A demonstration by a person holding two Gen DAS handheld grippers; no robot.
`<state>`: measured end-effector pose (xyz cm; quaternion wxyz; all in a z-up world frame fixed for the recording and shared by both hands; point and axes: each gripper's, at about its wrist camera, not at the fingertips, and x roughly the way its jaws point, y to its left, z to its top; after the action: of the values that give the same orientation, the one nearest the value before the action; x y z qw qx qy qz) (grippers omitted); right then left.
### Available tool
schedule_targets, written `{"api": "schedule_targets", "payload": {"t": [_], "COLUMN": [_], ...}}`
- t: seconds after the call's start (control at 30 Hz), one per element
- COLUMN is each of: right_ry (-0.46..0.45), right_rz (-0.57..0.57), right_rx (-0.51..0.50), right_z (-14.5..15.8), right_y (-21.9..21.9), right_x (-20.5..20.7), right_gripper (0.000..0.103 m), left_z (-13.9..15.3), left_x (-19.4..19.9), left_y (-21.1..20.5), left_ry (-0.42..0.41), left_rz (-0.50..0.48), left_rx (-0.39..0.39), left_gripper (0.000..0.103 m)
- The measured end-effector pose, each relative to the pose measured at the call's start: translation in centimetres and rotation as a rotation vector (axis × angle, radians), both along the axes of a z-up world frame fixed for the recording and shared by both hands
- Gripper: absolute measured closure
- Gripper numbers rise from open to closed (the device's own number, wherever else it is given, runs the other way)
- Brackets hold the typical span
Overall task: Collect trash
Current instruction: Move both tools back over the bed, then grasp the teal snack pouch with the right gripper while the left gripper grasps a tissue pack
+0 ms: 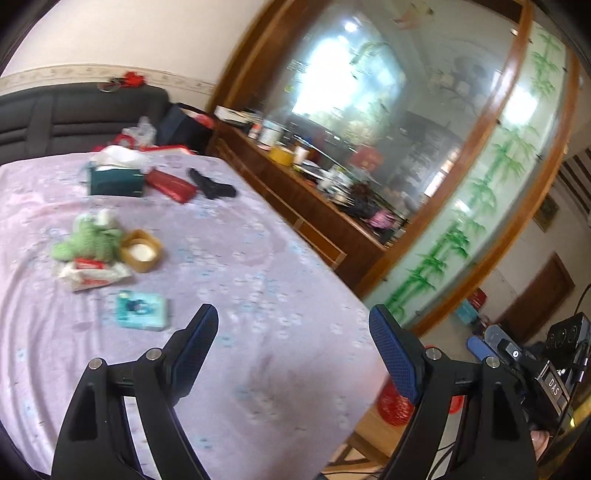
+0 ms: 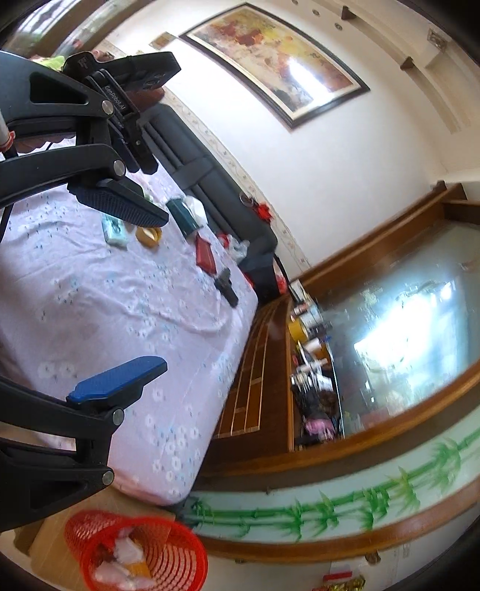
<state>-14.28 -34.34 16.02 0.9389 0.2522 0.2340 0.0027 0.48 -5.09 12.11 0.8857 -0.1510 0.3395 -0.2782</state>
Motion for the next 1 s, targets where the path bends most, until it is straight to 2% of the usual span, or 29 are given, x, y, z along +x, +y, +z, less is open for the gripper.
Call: {"api": "schedule_targets", "payload": {"t": [0.17,0.4,0.63,0.73,0.8,0.9,1.0], "right_ry": [0.008,0.111,0.245,0.285,0.333,0.377,0.423], "right_rz": [0.107,0.361,0.594,0.644,0.695,0.731,0.81], "right_rx": [0.016,0.042,0.079,0.076,0.119,0.072,0.116], "right_z": [-2.1,-7.6,-13.9,-16.0,-17.8,-19.6,-21.3], "right_y": [1.8,7.8,14.3,16.3,17.3,18.7,19.9], "right_x": [3.4,11.7,20.6,24.7,28.1,32.3,35.7], "right_gripper": [0.026,0.026,0.026,0.026,0.026,0.026,0.026], "left_z": [-2.5,-5.9,-8.3,-9.1,-9.8,-10.8,-11.6], "left_x": [1.4,4.8,9.8,11.3,12.4,13.6,14.5], "left_y": [5.3,11.4,13.8,14.0,14.4,15.1,16.0], "left_ry": [0.105,0.224,0.314,0.315,0.329,0.347,0.366], "left_rz": [0.126,0.293,0.354,0.383,0.395,0.425,0.452], "left_rx": [-0.035,-0.02,-0.047,-0.013,-0.008,0.012,0.041], "left_gripper": [0.021,0.021,0.021,0.021,0.021,0.021,0.021]}}
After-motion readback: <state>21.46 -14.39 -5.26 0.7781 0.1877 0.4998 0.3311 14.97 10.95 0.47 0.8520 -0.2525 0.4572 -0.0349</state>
